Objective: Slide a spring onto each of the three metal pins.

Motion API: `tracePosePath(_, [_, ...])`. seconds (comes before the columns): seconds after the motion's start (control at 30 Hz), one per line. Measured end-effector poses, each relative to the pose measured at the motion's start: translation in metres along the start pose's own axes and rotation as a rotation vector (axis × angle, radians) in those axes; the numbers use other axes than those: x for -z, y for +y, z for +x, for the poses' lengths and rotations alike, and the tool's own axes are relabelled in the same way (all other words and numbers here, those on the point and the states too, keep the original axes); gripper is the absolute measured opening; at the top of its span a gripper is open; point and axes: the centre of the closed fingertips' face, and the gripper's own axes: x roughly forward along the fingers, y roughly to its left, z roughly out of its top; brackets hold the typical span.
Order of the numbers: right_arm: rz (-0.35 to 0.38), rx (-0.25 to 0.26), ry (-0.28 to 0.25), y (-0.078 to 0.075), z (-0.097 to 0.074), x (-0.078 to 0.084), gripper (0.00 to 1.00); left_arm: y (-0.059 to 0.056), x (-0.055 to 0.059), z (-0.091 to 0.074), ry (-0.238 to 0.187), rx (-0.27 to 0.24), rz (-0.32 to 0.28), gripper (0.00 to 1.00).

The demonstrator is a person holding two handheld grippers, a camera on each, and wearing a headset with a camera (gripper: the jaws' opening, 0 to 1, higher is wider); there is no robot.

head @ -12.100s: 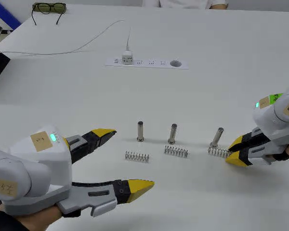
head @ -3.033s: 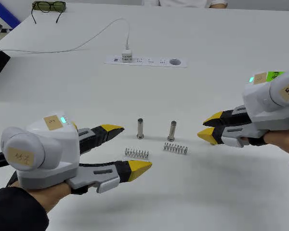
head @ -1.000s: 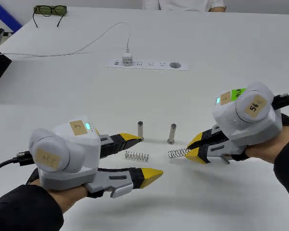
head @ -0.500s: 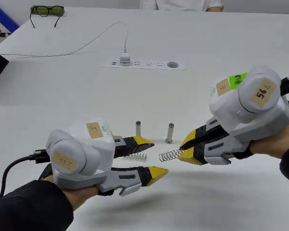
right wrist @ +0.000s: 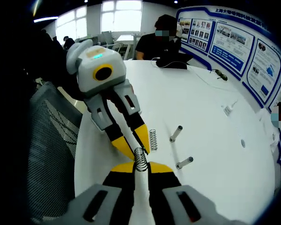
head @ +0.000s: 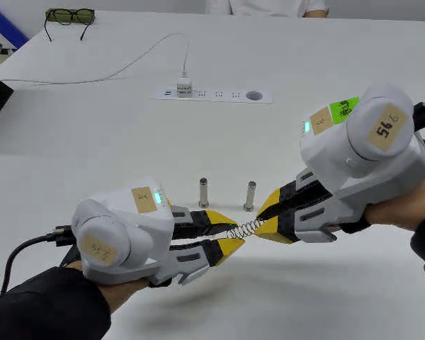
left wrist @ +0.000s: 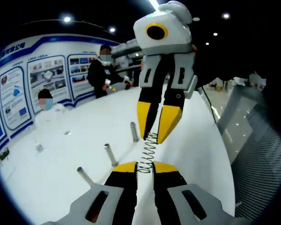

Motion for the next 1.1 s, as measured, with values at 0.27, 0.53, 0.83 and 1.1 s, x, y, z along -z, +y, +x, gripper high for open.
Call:
tracePosePath(0.27, [-0.005,0.006,-0.039,0.0,-0.002,-0.011,0.11,-0.002,-0.003,0.001,-0.005,0.008,-0.006,0.11])
tracePosePath(0.53, [-0.012,0.002,-0.078,0.003,-0.001,-0.024,0.11,-0.005,-0.006,0.002,-0.013,0.017,-0.014,0.11])
tracePosePath(0.83, [-0.024,0.006,-0.094,0.003,0.0,-0.03,0.11,-0.005,-0.009,0.003,-0.019,0.022,-0.017,0.11])
tracePosePath(1.1, [-0.03,0.014,-0.081,0.001,0.001,-0.028,0.11,-0.005,-0.009,0.002,-0.022,0.021,-0.019,0.15])
